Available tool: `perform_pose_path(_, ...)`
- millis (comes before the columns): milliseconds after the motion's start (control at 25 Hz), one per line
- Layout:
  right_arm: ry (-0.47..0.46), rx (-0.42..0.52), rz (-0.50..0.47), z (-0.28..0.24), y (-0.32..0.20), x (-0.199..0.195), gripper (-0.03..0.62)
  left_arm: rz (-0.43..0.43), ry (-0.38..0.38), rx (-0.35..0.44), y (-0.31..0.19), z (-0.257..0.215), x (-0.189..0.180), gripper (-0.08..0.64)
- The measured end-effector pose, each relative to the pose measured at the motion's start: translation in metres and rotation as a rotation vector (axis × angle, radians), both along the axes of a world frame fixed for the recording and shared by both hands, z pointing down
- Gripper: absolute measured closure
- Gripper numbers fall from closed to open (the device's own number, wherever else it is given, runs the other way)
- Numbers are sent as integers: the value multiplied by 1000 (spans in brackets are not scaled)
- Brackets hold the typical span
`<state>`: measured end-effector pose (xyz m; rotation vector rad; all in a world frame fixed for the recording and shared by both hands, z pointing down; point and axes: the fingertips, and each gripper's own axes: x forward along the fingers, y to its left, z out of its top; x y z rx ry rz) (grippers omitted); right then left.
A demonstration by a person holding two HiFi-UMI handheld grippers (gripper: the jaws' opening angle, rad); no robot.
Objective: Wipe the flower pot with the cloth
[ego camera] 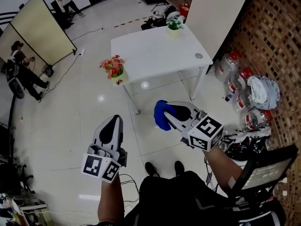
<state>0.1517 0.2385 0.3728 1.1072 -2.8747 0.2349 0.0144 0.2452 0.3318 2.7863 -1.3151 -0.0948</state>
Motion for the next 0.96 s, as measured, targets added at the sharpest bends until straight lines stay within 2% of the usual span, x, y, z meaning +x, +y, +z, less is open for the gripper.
perform_pose_path(120,-4,-1,16,-4,3,12,538,-1,5,-7,9,-3,13,558)
perform_pose_path(280,-19,12,45,-14,3,13,539,2,2,-27,6,-5,10,558)
perform_pose_path(680,-28,35,46,-26,15,-23,539,-10,13,-27,14,-10,-29,558)
perform_pose_path(960,-41,34,71,-26,16,-6,539,7,1,-13,23,-11,-16,558)
